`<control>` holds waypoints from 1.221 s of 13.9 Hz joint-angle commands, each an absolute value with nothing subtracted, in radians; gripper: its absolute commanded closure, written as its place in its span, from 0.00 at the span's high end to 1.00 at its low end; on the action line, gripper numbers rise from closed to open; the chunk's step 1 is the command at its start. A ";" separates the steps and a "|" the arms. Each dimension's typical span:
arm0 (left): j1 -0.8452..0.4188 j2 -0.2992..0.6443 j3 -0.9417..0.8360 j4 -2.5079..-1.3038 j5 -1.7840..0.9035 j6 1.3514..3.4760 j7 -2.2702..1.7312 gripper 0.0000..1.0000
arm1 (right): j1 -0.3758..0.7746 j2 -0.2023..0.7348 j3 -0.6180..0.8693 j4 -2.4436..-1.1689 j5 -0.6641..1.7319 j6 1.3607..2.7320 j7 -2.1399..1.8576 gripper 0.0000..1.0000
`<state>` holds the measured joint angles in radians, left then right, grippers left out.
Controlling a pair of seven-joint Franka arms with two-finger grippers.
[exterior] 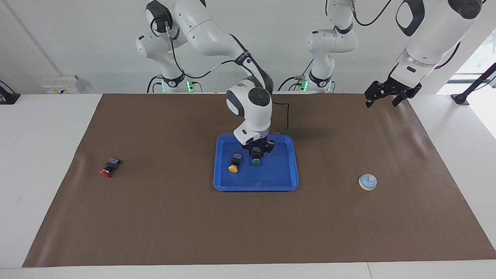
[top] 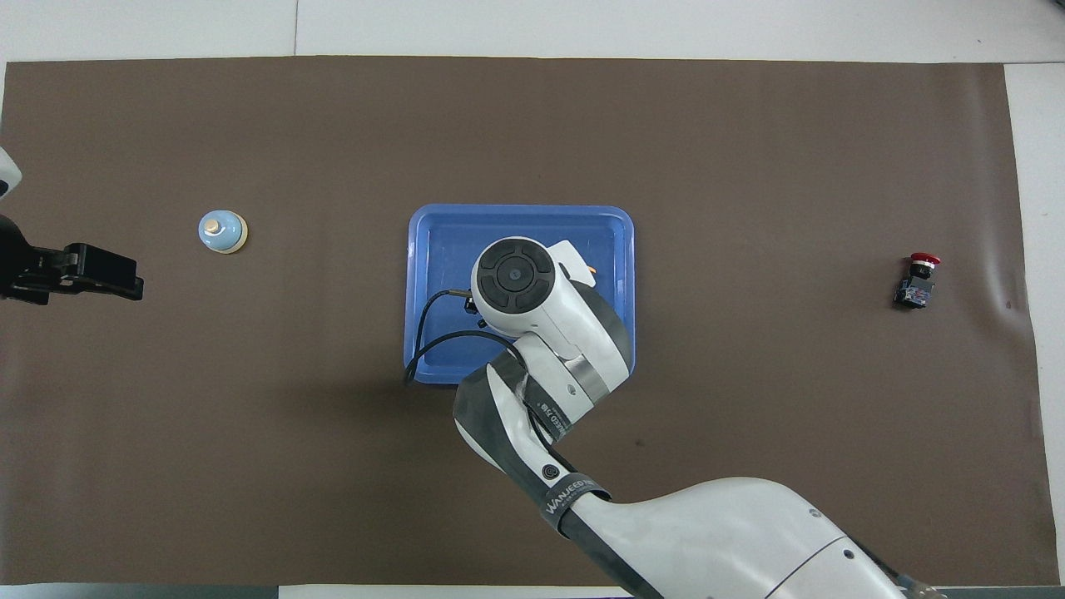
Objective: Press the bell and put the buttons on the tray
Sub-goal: 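Place the green button in the tray beside the yellow one, then withdraw the right gripper and grasp the red button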
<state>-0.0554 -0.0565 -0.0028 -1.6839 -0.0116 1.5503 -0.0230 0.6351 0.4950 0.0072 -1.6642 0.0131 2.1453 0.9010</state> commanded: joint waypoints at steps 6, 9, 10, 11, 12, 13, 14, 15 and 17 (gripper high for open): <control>-0.049 -0.081 -0.003 -1.703 -0.020 1.549 -0.025 1.00 | 0.300 0.333 0.012 -1.632 0.002 1.942 0.611 1.00; -0.048 -0.081 -0.003 -1.703 -0.020 1.549 -0.025 1.00 | 0.155 0.314 0.012 -1.635 -0.035 1.899 0.416 1.00; -0.049 -0.081 -0.003 -1.703 -0.020 1.549 -0.025 1.00 | 0.111 0.316 0.012 -1.640 -0.057 1.901 0.367 1.00; -0.049 -0.081 -0.003 -1.703 -0.021 1.549 -0.025 1.00 | 0.060 0.314 0.012 -1.649 -0.066 1.905 0.313 1.00; -0.049 -0.083 -0.003 -1.703 -0.020 1.549 -0.025 1.00 | 0.016 0.313 0.011 -1.661 -0.069 1.911 0.260 1.00; -0.048 -0.081 -0.003 -1.703 -0.021 1.549 -0.025 1.00 | -0.038 0.305 0.011 -1.681 -0.080 1.920 0.209 1.00; -0.048 -0.081 -0.003 -1.703 -0.020 1.549 -0.025 1.00 | -0.079 0.301 0.011 -1.703 -0.098 1.940 0.178 1.00; -0.048 -0.081 -0.003 -1.703 -0.020 1.549 -0.025 1.00 | -0.119 0.289 0.011 -1.742 -0.115 1.977 0.154 1.00; -0.048 -0.081 -0.003 -1.703 -0.020 1.549 -0.025 1.00 | -0.197 0.262 0.012 -1.852 -0.135 2.105 0.103 1.00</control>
<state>-0.0553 -0.0570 -0.0025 -1.6838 -0.0116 1.5503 -0.0232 -0.1332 0.3192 -0.0072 -1.7168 -0.1079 1.9916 0.1439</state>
